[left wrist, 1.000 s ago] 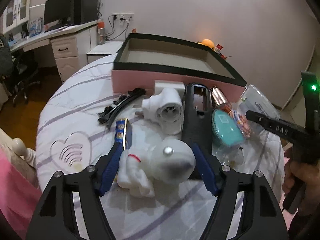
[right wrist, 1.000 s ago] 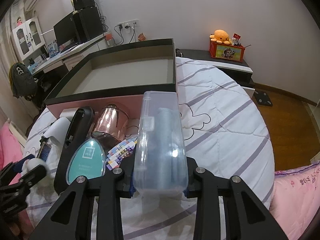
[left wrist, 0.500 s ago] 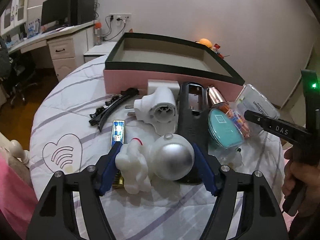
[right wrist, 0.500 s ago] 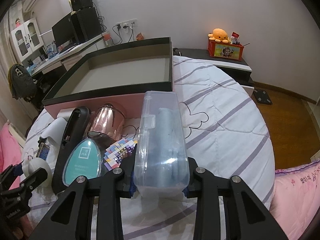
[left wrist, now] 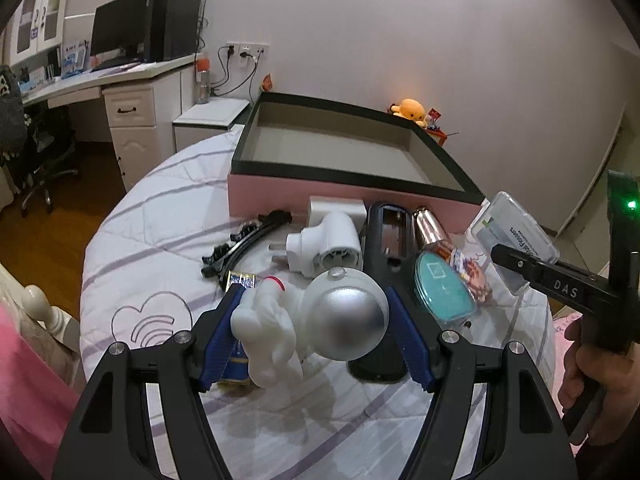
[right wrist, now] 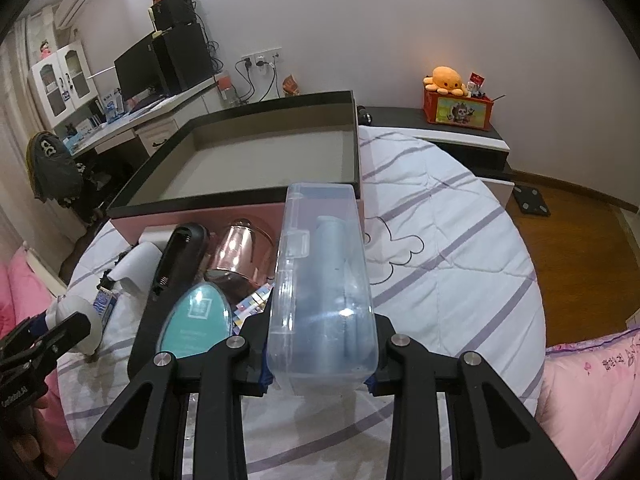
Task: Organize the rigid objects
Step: 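Carry the astronaut and clear case into the tray box and release both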
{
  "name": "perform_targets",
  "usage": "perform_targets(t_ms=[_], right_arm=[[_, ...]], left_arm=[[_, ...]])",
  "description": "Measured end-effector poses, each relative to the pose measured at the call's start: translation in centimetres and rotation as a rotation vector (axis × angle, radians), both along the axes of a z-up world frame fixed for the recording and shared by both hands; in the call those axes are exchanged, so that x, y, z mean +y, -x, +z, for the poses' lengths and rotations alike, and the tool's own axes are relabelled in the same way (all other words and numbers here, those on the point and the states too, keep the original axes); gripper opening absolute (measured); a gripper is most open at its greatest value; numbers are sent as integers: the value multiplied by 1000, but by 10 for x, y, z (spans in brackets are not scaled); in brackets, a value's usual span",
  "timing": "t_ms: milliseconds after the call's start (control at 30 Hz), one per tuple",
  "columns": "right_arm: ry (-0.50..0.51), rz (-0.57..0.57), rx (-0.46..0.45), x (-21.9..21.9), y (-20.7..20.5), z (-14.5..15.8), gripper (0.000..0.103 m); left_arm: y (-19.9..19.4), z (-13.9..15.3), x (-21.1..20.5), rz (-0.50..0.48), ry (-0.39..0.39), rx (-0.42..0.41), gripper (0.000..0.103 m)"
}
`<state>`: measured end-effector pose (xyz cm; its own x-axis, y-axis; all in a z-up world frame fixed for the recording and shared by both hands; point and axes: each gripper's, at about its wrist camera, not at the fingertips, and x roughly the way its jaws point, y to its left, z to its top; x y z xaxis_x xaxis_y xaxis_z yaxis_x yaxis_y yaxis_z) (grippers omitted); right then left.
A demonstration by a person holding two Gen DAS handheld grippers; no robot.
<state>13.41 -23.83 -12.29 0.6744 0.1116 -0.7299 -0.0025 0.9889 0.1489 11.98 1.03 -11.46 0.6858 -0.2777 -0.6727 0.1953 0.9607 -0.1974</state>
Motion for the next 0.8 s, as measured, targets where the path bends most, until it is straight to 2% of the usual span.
perform_targets(t_ms=[267,500,633,800], right_arm=[[6,54,-59,14,-9,30,33],[26,116,-104,29,-63,55,33],[30,117,-91,31,-104,54,33],[17,105,-29,30,-151,32,33]], left_arm=[[-23,22,-5,-12,-17,-32,72],[-93,57,-16,-11,-35,-82,72],[-140,60,-24,-4,-55,-77,72],[-195,44,-43,-6,-102,-35,72]])
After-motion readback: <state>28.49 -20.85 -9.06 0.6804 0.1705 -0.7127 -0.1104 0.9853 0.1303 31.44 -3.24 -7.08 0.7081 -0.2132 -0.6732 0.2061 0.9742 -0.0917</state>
